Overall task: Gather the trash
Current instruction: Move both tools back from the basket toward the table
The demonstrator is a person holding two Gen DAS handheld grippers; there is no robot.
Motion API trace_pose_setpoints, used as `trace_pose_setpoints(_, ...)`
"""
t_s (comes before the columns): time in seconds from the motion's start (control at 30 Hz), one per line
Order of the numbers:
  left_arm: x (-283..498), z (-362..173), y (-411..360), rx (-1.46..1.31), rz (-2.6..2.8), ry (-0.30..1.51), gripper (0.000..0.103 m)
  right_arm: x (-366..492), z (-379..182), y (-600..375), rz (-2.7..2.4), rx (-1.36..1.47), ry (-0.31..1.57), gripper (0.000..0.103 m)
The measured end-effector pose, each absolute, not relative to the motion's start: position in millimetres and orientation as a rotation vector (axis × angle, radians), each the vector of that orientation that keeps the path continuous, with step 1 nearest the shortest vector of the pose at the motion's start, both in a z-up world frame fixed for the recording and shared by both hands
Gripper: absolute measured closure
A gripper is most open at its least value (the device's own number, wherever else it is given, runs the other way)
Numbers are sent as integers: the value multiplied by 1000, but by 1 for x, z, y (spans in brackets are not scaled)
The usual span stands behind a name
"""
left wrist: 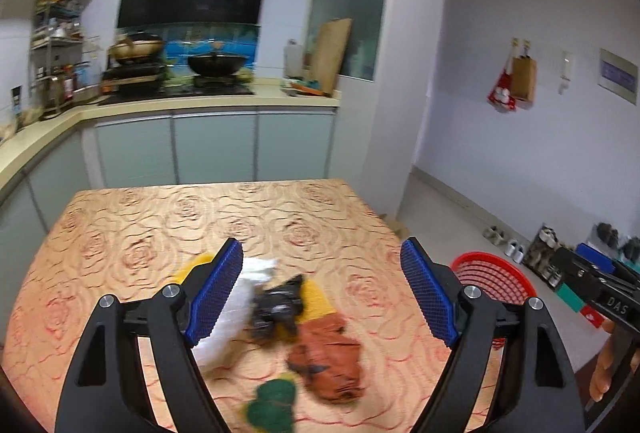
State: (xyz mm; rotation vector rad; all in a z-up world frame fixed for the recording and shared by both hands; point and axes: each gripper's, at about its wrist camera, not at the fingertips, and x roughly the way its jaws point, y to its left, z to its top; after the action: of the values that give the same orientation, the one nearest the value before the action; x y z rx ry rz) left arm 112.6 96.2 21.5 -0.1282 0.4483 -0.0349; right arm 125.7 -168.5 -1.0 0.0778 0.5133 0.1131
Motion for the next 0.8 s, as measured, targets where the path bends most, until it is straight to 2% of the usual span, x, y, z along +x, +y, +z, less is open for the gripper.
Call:
trace_pose_setpoints(0.5,85,22,202,-197,227,446,25,136,-4,-117,239,54,537,33)
trace_pose_setpoints(0.8,86,6,215,-207,230,483,25,145,-10,-105,261,48,560,33)
